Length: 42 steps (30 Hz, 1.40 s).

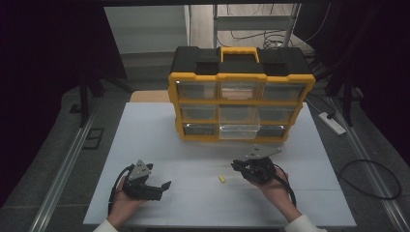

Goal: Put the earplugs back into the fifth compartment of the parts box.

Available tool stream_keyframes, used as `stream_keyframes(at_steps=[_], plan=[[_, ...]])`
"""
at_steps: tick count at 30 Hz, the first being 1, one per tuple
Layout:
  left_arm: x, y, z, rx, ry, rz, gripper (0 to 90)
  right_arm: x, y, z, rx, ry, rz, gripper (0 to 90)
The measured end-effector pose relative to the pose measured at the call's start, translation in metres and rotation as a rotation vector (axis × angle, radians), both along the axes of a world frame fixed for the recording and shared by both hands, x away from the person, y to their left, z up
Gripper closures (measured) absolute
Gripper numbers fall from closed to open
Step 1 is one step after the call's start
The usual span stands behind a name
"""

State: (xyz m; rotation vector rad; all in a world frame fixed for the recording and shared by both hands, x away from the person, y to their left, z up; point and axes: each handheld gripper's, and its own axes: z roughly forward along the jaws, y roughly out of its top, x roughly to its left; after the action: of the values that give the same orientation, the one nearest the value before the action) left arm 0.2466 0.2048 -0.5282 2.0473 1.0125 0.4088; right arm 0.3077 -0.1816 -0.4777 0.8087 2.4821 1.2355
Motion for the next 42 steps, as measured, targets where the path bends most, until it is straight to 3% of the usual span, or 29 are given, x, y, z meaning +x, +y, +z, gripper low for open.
stream_keyframes(at_steps=[9,15,27,42], plan=[[0.0,0.0,0.0,0.0,-0.001,-0.002,5.2,-0.009,-0.009,0.012,0.086,-0.056,0.011,81.4],[0.0,0.0,0.0,-0.001,0.001,-0.003,5.3,-0.014,-0.011,0.023,0.138,-0.093,0.056,81.4],[0.0,-0.001,0.0,-0.002,0.004,0.001,5.4,-0.019,-0.016,0.058,0.209,-0.164,0.042,81.3],[0.001,-0.001,0.0,0.003,0.005,0.004,5.4,-0.019,-0.015,0.083,0.264,-0.211,0.054,81.3]])
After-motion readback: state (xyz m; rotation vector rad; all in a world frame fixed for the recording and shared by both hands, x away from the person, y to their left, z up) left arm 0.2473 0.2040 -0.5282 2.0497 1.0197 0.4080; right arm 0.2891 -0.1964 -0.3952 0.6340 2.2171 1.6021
